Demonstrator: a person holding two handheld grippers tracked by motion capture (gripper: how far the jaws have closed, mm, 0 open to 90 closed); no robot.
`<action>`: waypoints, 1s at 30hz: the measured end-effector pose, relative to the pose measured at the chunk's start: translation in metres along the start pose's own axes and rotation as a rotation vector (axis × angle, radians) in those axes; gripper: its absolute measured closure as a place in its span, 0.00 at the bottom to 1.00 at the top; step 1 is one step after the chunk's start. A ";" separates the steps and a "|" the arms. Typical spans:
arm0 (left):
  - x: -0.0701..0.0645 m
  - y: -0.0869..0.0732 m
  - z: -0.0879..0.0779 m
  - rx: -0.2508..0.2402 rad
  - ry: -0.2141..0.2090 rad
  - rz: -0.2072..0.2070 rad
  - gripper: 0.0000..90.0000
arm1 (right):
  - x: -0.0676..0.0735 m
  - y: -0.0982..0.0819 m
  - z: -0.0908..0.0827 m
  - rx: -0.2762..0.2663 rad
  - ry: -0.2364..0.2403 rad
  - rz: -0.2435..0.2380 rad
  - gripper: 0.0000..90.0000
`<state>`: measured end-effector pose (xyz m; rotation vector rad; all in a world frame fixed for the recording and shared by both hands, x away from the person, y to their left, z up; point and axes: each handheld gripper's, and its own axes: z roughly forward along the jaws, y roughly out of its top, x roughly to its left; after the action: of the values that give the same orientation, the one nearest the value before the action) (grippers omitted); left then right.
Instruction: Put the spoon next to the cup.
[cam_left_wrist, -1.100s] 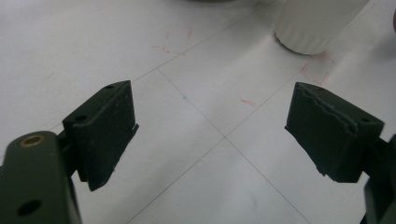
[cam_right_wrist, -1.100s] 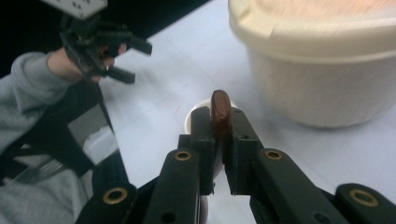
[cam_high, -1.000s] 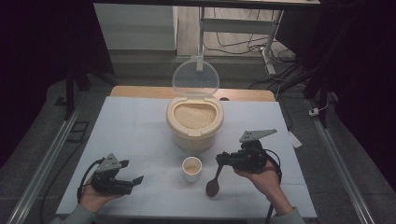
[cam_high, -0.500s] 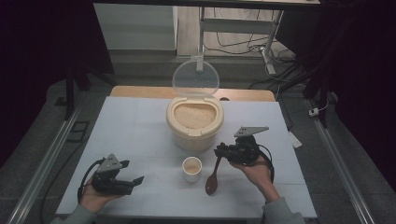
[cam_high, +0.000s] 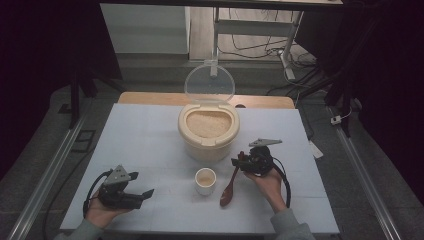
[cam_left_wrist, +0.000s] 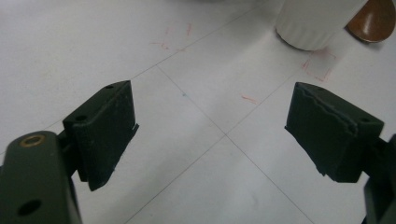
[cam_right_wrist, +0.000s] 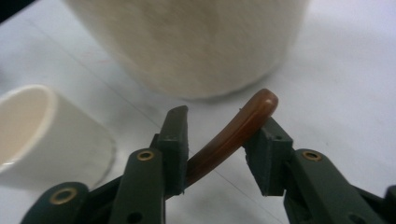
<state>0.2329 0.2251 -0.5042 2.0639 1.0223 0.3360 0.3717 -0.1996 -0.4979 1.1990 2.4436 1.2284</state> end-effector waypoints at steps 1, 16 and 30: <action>0.000 0.000 0.000 0.001 0.000 0.001 0.18 | 0.000 -0.001 0.003 0.020 -0.027 -0.011 0.62; 0.000 0.000 0.001 0.003 -0.001 0.000 0.17 | 0.005 -0.006 0.023 0.125 -0.151 -0.038 0.44; 0.000 0.000 0.000 0.001 0.003 -0.004 0.17 | -0.009 -0.007 -0.016 -0.030 -0.121 -0.023 0.38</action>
<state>0.2331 0.2253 -0.5046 2.0629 1.0286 0.3367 0.3659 -0.2182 -0.4946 1.1975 2.3376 1.1463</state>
